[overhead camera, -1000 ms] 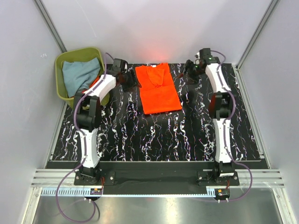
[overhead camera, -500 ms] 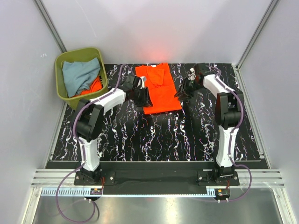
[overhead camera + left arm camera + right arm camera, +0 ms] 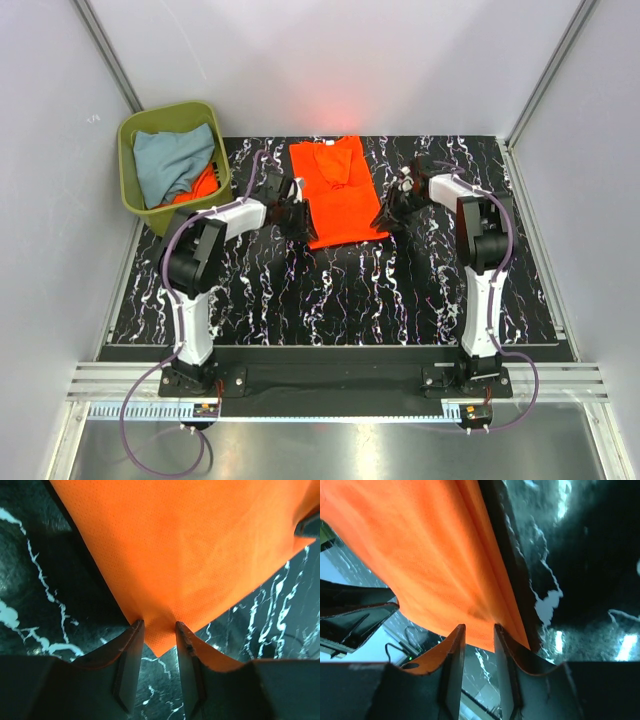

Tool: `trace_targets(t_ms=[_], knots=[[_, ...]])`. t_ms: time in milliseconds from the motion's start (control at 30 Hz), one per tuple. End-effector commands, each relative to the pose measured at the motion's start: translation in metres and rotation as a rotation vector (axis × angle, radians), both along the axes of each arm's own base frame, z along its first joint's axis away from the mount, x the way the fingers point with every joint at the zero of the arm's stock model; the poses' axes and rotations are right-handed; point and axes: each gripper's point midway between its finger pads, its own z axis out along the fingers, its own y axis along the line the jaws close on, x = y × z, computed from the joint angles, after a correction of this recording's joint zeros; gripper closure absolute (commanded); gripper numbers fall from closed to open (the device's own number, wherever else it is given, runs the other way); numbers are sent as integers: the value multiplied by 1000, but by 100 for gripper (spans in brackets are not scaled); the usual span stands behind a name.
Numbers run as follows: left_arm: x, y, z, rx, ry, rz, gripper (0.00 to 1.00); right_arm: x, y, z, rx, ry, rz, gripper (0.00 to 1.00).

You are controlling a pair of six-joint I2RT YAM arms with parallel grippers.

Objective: Fold and stack the t-shirts
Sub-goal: Fold the tshirt

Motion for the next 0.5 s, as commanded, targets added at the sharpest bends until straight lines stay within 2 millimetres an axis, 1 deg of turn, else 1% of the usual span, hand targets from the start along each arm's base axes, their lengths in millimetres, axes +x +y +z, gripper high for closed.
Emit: trace_targets(t_ms=[0,33,100,133,167,267,300,333,367,400,433,467], knots=[[-14,18,-11,84,-9,-44,62,-6,-18,-16,-59,-3,-12,63],[-15,20,-10,96,-15,-60,62,-7,-23,-16,-61,-2,-18,63],[-17,22,5,94,-25,-64,61,-16,-30,-8,-63,1,-32,64],[-18,21,15,86,-39,-64,60,-25,-32,-6,-66,11,-35,64],[-19,19,39,74,-85,-66,59,-24,-30,19,-54,-42,-35,64],[-18,5,89,17,-177,-68,55,-28,-21,51,-12,-89,-37,63],[-15,-2,103,-12,-196,-69,54,-28,-18,55,7,-80,-44,62],[-17,-11,110,-51,-186,-73,54,-28,-12,58,31,-77,-36,62],[-19,-22,106,-64,-172,-93,55,-26,0,57,37,-80,-16,61],[-18,-30,107,-78,-168,-106,55,-24,8,57,41,-78,-6,59],[-17,-41,112,-112,-159,-119,55,-21,18,62,63,-84,10,58],[-14,-52,105,-147,-145,-127,56,-23,27,57,78,-67,26,57]])
